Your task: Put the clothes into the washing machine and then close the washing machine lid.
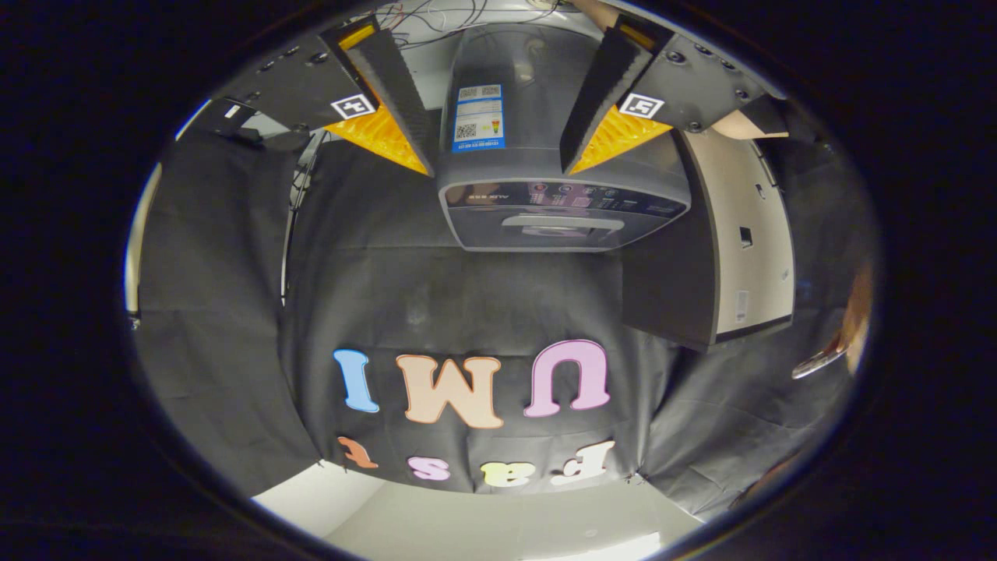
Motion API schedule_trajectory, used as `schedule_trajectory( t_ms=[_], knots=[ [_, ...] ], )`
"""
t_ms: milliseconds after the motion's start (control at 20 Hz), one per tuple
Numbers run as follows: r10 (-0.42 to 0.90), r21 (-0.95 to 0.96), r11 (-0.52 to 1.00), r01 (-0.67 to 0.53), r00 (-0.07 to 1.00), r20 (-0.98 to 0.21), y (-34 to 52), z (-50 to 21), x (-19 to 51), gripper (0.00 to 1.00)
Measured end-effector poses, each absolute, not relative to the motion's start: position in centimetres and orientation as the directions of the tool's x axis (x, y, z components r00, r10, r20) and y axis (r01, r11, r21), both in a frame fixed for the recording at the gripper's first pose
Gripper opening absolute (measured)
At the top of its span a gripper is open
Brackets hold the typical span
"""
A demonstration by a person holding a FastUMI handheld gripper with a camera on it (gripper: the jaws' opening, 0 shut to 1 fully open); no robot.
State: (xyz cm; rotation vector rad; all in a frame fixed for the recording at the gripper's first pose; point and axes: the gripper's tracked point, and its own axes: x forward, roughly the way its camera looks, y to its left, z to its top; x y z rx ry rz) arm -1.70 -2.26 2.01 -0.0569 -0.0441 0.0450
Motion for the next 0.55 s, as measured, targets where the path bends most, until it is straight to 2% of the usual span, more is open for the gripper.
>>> schedule_trajectory(
  t_ms=[550],
  knots=[
    [0.045, -0.057, 0.997, -0.042, 0.998, 0.046, -2.1, 1.89, -1.42, 0.98]
  ],
)
